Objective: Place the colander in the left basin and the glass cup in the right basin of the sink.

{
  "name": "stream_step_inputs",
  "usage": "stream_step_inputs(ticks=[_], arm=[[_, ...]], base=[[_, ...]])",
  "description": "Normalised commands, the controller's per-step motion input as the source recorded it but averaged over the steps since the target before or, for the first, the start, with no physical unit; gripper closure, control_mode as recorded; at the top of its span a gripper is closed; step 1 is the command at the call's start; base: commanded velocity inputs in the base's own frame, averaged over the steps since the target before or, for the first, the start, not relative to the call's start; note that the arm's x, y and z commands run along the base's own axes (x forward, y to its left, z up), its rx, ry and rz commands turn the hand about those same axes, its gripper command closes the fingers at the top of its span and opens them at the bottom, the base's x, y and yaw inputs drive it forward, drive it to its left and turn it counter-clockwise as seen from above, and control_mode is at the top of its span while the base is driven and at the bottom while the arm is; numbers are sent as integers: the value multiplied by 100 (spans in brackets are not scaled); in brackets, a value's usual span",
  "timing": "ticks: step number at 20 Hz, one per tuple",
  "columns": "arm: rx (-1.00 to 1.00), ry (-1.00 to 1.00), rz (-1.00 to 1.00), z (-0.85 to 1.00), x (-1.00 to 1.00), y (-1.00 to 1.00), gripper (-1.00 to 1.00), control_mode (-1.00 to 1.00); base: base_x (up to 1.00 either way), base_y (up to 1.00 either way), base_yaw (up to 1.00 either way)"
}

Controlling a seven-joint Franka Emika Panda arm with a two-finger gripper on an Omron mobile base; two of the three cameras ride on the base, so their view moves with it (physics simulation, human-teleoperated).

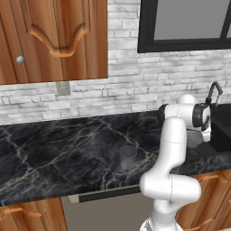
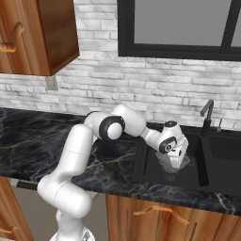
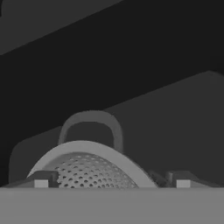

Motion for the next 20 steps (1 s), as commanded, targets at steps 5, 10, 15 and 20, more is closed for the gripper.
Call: stream_step_inputs(ticks=[5, 10, 15, 20], arm=[[8, 8, 0, 0, -39, 2, -100, -100], [7, 7, 0, 15, -34, 7, -100, -100], [7, 6, 0, 34, -15, 17, -100, -100], [5, 4, 4, 35, -15, 30, -100, -100]], base=[[0, 0, 0], [0, 0, 0], [0, 0, 0], [0, 0, 0]])
